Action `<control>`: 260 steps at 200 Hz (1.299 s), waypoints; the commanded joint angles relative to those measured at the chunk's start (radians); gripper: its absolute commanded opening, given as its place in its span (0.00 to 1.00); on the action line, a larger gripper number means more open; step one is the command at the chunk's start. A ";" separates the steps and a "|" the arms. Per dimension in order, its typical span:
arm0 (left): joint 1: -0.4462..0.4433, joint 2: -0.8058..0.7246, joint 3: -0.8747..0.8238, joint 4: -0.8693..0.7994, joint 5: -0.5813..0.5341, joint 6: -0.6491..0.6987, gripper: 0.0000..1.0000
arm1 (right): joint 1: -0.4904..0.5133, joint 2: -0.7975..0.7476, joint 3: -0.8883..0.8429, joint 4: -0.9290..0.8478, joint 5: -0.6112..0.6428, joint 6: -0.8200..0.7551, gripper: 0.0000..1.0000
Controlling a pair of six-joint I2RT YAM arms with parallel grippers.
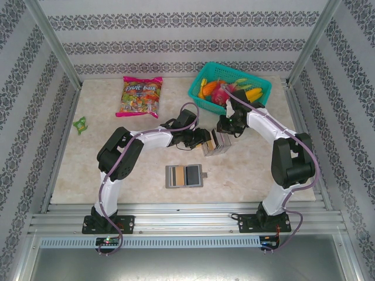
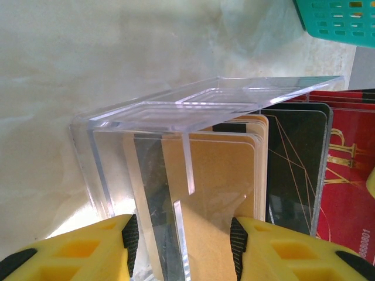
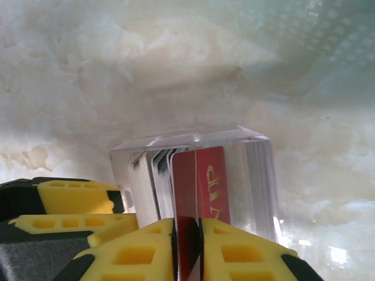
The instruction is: Put the credit cards into the card holder
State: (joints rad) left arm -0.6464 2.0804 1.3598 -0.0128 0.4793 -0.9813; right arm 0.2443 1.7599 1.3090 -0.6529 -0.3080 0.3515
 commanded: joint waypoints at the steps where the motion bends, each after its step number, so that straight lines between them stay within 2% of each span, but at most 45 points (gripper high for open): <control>1: -0.005 0.017 0.032 0.022 0.031 -0.014 0.49 | 0.006 -0.042 -0.016 0.015 -0.089 0.025 0.21; 43: -0.006 0.017 0.032 0.022 0.033 -0.013 0.49 | -0.003 -0.045 -0.024 0.028 -0.110 0.031 0.21; 82: -0.007 0.017 0.030 0.024 0.033 -0.016 0.49 | -0.007 -0.043 -0.028 0.026 -0.103 0.030 0.13; 136: -0.007 0.017 0.033 0.024 0.036 -0.015 0.49 | -0.012 -0.054 -0.035 0.034 -0.118 0.034 0.10; 260: -0.009 0.020 0.038 0.027 0.039 -0.016 0.49 | -0.038 -0.056 -0.066 0.079 -0.212 0.062 0.17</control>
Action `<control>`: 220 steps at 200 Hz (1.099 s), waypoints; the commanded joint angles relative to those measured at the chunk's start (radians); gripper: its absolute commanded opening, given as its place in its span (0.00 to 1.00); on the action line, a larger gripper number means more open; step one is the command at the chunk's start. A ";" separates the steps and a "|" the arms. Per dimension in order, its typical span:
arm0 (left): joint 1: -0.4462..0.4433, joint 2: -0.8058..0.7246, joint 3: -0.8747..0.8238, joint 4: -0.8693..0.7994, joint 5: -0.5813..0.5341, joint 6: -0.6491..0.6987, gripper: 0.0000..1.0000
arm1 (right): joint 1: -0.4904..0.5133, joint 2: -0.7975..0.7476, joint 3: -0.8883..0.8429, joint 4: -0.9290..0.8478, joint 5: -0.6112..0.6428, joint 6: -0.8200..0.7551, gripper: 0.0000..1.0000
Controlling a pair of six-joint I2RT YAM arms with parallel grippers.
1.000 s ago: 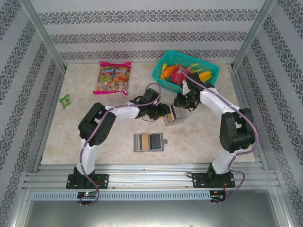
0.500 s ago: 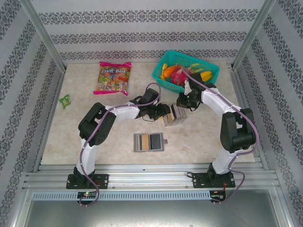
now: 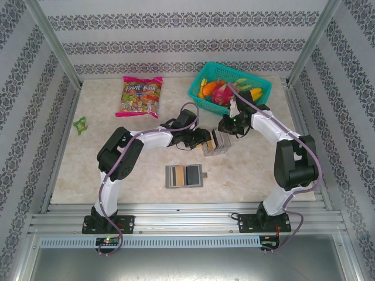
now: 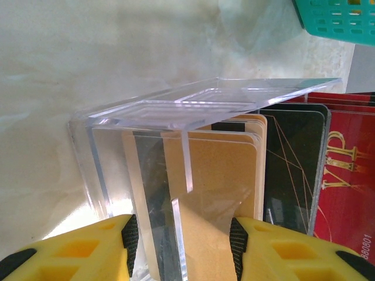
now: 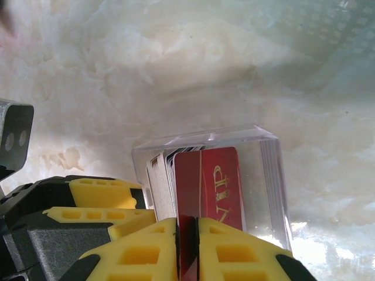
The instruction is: Put the credit cards into the card holder
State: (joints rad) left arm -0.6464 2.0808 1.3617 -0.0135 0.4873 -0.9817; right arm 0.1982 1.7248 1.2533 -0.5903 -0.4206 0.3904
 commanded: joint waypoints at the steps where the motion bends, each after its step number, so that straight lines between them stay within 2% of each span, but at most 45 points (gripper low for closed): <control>1: -0.009 0.020 0.036 0.029 0.032 -0.015 0.49 | 0.009 -0.022 -0.011 0.017 -0.100 0.024 0.17; 66: -0.010 0.021 0.037 0.027 0.035 -0.014 0.49 | 0.004 -0.019 -0.013 0.021 -0.107 0.026 0.17; 78: -0.010 0.021 0.037 0.027 0.036 -0.014 0.49 | 0.003 -0.017 -0.015 0.026 -0.121 0.027 0.13; 159: -0.012 0.022 0.038 0.027 0.040 -0.014 0.49 | -0.022 -0.026 -0.028 0.035 -0.159 0.030 0.08; 220: -0.012 0.025 0.044 0.026 0.043 -0.012 0.49 | -0.052 -0.066 -0.037 -0.006 -0.090 0.001 0.05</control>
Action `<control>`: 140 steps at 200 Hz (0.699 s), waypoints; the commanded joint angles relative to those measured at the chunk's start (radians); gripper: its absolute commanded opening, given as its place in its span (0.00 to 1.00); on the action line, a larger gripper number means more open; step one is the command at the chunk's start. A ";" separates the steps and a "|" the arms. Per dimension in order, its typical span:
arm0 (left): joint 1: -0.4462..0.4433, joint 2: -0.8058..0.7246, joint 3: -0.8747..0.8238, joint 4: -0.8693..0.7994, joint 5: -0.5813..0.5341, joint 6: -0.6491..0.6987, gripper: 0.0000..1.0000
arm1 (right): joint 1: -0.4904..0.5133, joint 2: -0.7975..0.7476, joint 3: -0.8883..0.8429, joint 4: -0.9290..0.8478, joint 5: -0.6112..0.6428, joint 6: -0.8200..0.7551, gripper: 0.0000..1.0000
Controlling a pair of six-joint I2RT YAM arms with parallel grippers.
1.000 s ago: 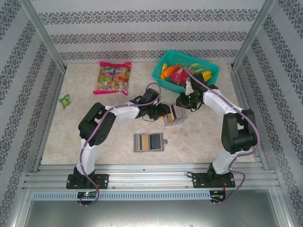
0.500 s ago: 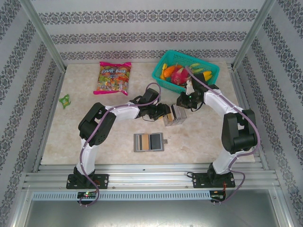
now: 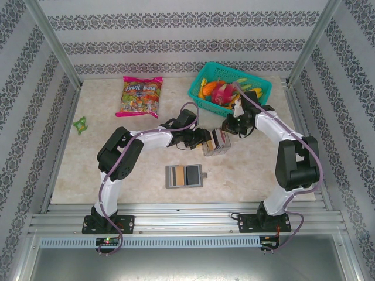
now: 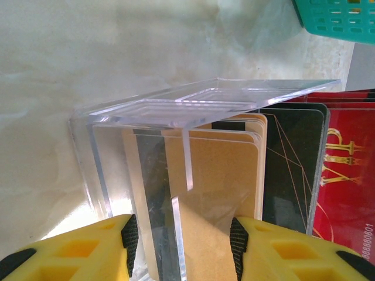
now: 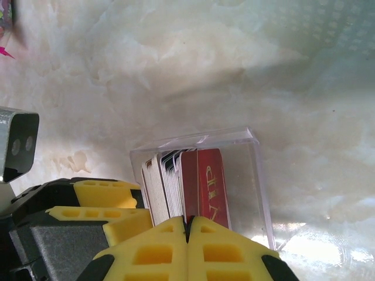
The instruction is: Put the credit cards into the card holder
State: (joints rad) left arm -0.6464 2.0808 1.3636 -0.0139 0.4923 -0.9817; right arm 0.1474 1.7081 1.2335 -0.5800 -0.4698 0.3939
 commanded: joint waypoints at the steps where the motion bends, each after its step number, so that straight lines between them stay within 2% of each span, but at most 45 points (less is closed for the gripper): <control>1: -0.012 0.025 0.043 0.027 0.038 -0.012 0.49 | -0.002 -0.050 -0.017 -0.016 -0.040 -0.003 0.05; 65: -0.013 0.025 0.042 0.027 0.040 -0.012 0.49 | -0.003 -0.041 -0.022 -0.040 0.027 -0.020 0.08; 140: -0.015 0.022 0.043 0.024 0.040 -0.009 0.49 | -0.005 -0.016 -0.058 0.072 -0.134 0.044 0.13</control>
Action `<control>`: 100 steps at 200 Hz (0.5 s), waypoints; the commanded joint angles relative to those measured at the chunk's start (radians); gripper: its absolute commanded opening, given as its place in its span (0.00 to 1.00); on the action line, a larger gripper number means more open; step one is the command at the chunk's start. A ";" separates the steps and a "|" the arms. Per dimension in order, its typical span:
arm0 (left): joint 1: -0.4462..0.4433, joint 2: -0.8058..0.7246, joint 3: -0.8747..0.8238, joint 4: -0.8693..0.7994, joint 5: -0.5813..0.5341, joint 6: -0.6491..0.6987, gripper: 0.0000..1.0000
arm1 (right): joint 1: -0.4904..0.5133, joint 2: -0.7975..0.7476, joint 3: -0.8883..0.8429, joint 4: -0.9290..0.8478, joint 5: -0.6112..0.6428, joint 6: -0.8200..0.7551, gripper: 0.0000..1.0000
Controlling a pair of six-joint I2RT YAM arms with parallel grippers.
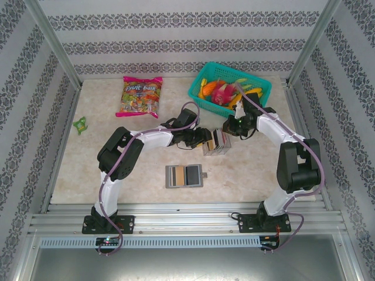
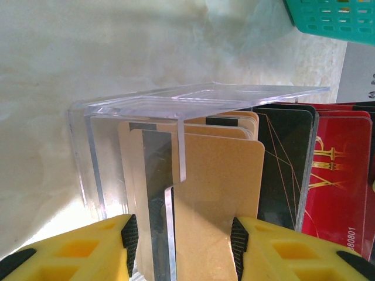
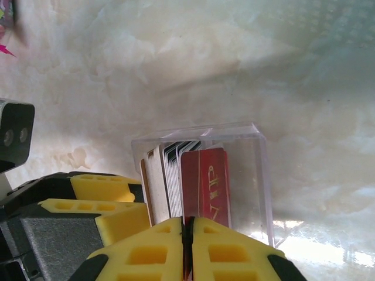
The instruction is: Put the credit cards into the card holder
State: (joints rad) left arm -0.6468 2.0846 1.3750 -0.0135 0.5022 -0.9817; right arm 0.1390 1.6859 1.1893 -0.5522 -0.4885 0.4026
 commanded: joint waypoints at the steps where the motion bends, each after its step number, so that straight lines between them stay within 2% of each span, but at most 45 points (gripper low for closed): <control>1: -0.014 0.018 0.032 0.023 0.029 -0.009 0.49 | 0.004 0.006 -0.014 0.045 -0.116 0.036 0.14; 100: -0.014 0.020 0.031 0.025 0.031 -0.010 0.49 | 0.002 0.026 -0.017 0.066 -0.171 0.047 0.14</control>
State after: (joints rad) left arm -0.6468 2.0846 1.3750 -0.0135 0.5022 -0.9817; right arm 0.1390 1.6943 1.1812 -0.5148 -0.5636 0.4252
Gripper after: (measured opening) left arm 0.492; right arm 0.149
